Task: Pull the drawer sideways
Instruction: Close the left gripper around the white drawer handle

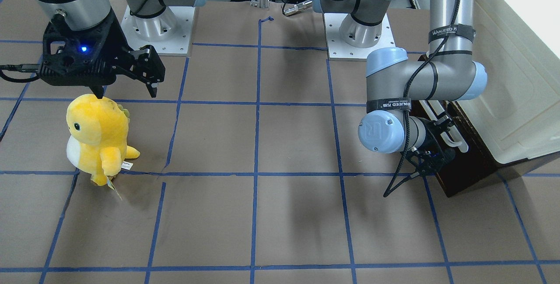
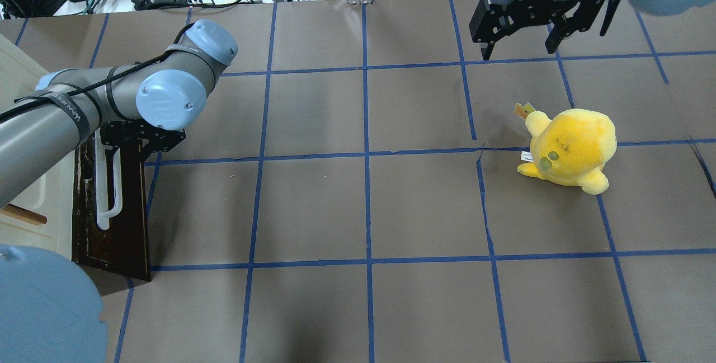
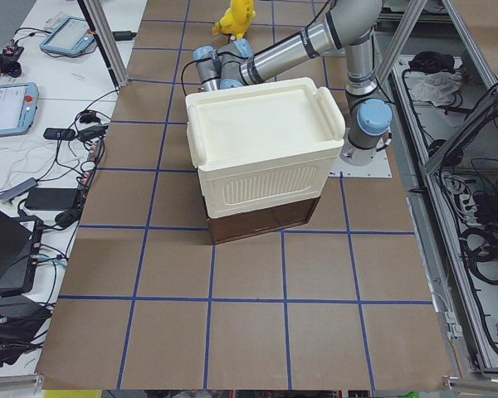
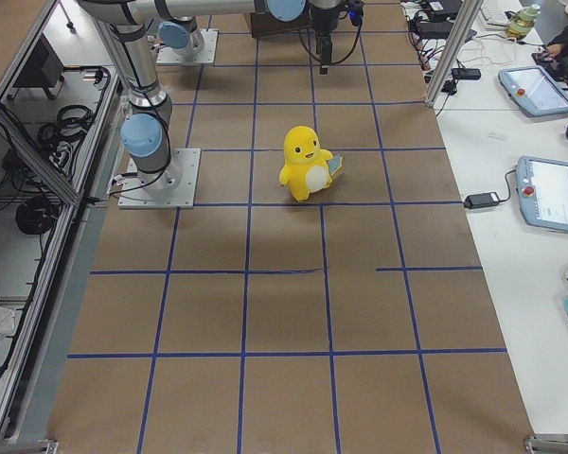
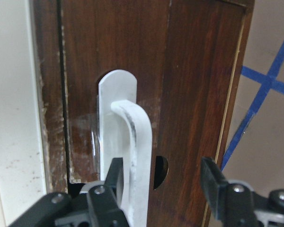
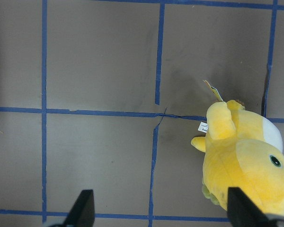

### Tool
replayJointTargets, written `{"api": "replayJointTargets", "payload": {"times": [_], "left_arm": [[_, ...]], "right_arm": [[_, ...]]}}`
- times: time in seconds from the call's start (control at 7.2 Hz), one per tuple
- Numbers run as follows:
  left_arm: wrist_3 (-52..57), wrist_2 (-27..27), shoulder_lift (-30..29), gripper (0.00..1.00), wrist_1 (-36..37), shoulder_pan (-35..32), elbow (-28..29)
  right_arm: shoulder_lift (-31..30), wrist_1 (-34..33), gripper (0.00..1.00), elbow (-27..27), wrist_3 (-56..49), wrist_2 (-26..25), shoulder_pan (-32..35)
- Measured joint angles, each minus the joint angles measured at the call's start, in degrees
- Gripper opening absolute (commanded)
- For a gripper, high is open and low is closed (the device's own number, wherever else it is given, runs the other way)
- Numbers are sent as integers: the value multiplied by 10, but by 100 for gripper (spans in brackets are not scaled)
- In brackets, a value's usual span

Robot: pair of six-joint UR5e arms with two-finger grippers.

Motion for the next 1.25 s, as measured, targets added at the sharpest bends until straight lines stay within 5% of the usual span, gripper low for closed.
{"api": "replayJointTargets", "payload": {"times": [1.25], "left_arm": [[-25, -17, 10, 65, -32, 0, -10]], "right_arm": [[0, 0, 100, 0, 0, 0, 0]]}}
